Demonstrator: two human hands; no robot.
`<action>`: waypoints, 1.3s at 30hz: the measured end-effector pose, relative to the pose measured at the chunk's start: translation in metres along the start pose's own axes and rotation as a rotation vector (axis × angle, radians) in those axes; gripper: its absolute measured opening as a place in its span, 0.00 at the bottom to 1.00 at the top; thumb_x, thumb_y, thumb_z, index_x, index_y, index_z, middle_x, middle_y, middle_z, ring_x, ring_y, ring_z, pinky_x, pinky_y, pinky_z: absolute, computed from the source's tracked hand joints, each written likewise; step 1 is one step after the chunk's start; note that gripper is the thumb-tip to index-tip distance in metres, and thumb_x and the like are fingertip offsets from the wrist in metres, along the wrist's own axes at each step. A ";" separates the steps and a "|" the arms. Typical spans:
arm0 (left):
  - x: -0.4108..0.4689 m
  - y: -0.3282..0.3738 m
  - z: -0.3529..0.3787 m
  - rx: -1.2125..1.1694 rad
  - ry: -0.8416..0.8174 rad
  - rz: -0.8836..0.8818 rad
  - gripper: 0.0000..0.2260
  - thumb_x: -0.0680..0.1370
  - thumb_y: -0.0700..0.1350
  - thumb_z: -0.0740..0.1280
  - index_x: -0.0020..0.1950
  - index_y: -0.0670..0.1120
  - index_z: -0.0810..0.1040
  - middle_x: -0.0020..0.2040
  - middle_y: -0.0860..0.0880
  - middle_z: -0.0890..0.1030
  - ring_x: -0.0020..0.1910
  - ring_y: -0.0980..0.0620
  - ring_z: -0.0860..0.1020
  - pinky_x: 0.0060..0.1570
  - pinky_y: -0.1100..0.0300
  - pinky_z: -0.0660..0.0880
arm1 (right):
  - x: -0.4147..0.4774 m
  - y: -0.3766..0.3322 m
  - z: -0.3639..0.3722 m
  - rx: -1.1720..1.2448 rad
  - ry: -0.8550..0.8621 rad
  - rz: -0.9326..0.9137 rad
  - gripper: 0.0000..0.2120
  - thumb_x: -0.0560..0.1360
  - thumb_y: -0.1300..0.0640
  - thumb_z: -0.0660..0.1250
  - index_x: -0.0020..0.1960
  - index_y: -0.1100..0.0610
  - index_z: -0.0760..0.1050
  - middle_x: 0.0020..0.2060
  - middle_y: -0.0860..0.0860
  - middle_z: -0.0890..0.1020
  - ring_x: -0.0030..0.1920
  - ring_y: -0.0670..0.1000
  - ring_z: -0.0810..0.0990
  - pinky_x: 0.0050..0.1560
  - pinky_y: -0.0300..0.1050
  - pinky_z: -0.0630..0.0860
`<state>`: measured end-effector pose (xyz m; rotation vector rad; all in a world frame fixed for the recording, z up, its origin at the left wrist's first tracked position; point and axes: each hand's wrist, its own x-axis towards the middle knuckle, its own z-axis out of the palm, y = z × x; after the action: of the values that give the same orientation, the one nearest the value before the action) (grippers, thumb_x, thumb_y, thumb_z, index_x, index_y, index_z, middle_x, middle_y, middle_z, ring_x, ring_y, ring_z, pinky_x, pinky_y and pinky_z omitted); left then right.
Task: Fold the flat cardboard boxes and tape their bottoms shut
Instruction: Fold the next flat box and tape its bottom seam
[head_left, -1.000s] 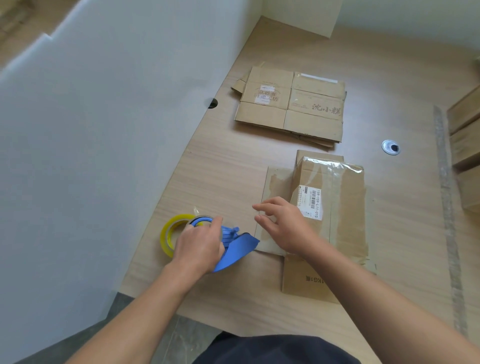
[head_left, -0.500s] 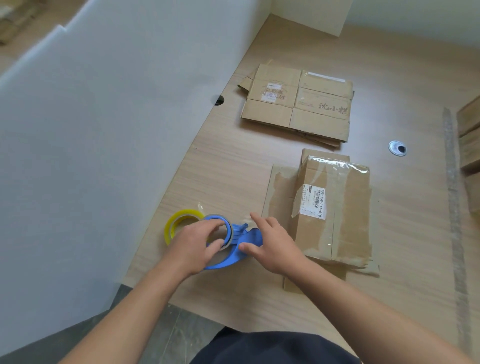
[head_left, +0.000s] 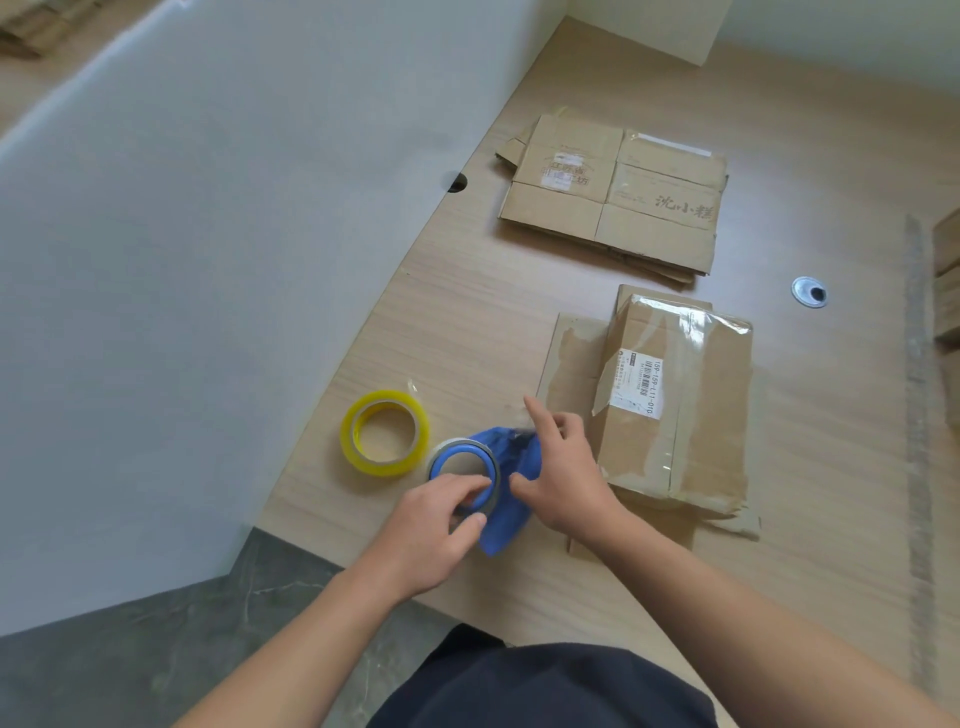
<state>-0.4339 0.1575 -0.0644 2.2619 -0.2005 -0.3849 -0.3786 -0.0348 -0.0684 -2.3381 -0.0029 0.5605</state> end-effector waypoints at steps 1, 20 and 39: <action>0.001 0.001 -0.001 0.008 0.049 0.018 0.16 0.77 0.43 0.68 0.65 0.45 0.79 0.55 0.51 0.81 0.53 0.55 0.79 0.56 0.61 0.75 | 0.000 0.001 -0.003 -0.002 0.012 -0.009 0.43 0.73 0.56 0.70 0.80 0.44 0.50 0.68 0.51 0.61 0.65 0.56 0.69 0.66 0.52 0.71; 0.025 -0.027 0.035 0.481 -0.057 -0.005 0.42 0.69 0.57 0.73 0.77 0.48 0.58 0.71 0.52 0.63 0.66 0.48 0.65 0.64 0.58 0.68 | 0.005 0.009 -0.024 -0.240 -0.102 -0.112 0.46 0.76 0.52 0.69 0.80 0.40 0.39 0.67 0.51 0.66 0.54 0.52 0.74 0.54 0.42 0.72; 0.022 -0.015 0.021 0.286 -0.175 -0.055 0.33 0.72 0.58 0.74 0.69 0.48 0.64 0.65 0.52 0.66 0.63 0.51 0.71 0.60 0.60 0.69 | 0.007 0.016 -0.017 -0.224 -0.087 -0.126 0.46 0.76 0.51 0.70 0.80 0.41 0.40 0.67 0.49 0.68 0.55 0.49 0.72 0.52 0.40 0.68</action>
<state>-0.4203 0.1468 -0.0938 2.5188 -0.2998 -0.6178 -0.3680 -0.0571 -0.0707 -2.5061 -0.2644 0.6260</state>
